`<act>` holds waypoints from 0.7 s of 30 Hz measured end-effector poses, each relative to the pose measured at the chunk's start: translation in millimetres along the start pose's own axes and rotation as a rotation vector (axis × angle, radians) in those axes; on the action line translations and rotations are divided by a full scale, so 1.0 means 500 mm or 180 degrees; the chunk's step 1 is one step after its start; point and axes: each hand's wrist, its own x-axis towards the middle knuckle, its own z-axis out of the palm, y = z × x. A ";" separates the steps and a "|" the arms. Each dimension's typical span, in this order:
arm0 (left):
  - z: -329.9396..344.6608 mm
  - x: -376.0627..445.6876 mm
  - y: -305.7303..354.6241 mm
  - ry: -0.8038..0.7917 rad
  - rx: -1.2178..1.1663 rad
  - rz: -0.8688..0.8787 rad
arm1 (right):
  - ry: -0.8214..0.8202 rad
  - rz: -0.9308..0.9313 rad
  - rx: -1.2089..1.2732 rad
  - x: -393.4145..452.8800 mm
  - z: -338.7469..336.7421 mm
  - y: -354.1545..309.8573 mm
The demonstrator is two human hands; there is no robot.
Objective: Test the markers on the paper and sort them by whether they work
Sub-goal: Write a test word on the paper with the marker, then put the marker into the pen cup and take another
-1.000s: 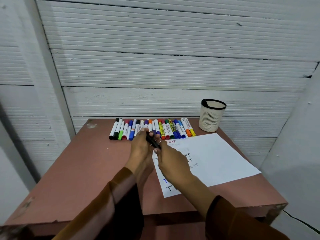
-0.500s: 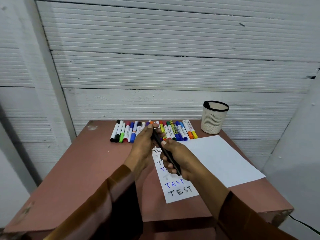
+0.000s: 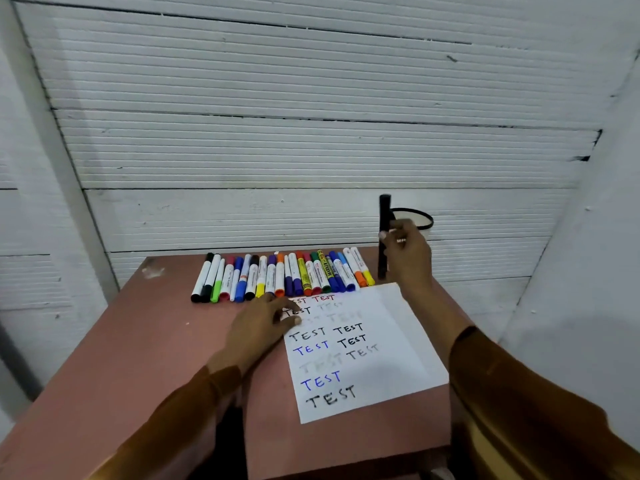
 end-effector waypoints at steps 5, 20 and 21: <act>0.004 -0.003 -0.005 0.0034 -0.0111 0.0012 | 0.0668 -0.0666 -0.0126 0.084 -0.014 -0.011; 0.011 0.002 -0.015 0.0046 -0.0240 -0.0041 | 0.0190 0.0264 -0.1324 0.151 -0.001 0.081; 0.012 0.002 -0.016 0.0049 -0.0249 -0.0035 | 0.0174 0.0273 -0.1295 0.150 0.000 0.082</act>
